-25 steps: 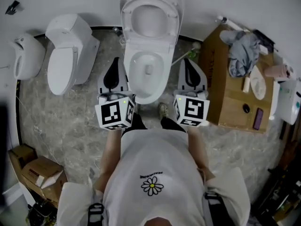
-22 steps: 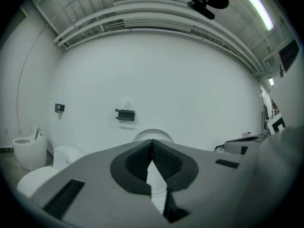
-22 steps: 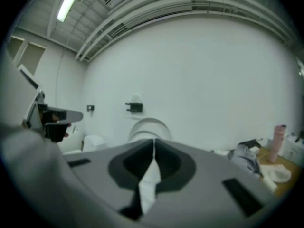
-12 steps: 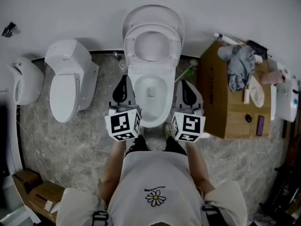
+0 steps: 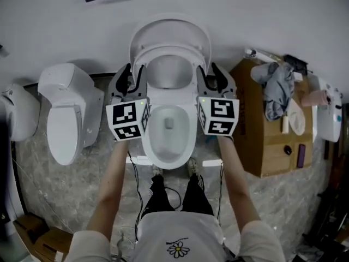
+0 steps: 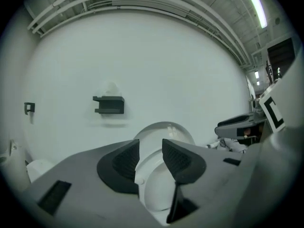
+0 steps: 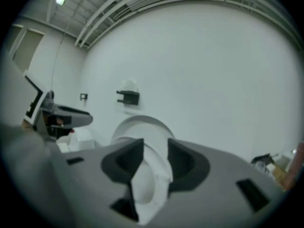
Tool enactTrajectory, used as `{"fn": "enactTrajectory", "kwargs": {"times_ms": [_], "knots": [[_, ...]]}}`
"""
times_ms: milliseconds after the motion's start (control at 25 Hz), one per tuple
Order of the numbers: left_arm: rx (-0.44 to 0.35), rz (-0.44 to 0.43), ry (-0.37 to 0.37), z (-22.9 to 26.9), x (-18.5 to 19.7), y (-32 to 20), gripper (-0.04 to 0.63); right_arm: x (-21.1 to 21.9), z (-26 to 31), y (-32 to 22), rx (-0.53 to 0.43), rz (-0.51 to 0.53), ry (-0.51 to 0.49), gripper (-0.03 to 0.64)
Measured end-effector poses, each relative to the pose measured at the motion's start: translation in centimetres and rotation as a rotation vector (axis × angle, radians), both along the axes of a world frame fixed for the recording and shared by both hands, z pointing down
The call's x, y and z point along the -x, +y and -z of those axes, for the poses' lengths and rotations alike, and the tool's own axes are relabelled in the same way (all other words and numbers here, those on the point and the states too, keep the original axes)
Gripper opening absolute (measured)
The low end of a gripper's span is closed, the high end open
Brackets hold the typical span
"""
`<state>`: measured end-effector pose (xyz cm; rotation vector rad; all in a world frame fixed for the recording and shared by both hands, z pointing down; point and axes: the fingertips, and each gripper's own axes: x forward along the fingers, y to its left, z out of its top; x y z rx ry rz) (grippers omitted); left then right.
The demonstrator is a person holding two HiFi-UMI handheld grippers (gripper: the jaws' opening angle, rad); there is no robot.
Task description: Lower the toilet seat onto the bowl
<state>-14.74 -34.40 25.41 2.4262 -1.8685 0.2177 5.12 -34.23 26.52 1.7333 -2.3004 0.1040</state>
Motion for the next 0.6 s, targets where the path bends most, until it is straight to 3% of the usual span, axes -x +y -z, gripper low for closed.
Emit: {"fn": "enactTrajectory", "kwargs": {"times_ms": [160,360,600], "knots": [[0.062,-0.013,-0.077,-4.8,0.5,-5.0,0.169,-0.5,-4.2,-5.5,0.051,-0.012,0.101,0.158],[0.184,0.016,-0.112,-10.5,1.0,-9.0,0.169,-0.2,-8.8,-9.3,0.109,-0.008,0.183,0.158],[0.187,0.049,-0.153,-12.0,1.4,-11.3,0.169,-0.4,-10.6,-11.4,0.112,-0.026,0.225,0.148]]}}
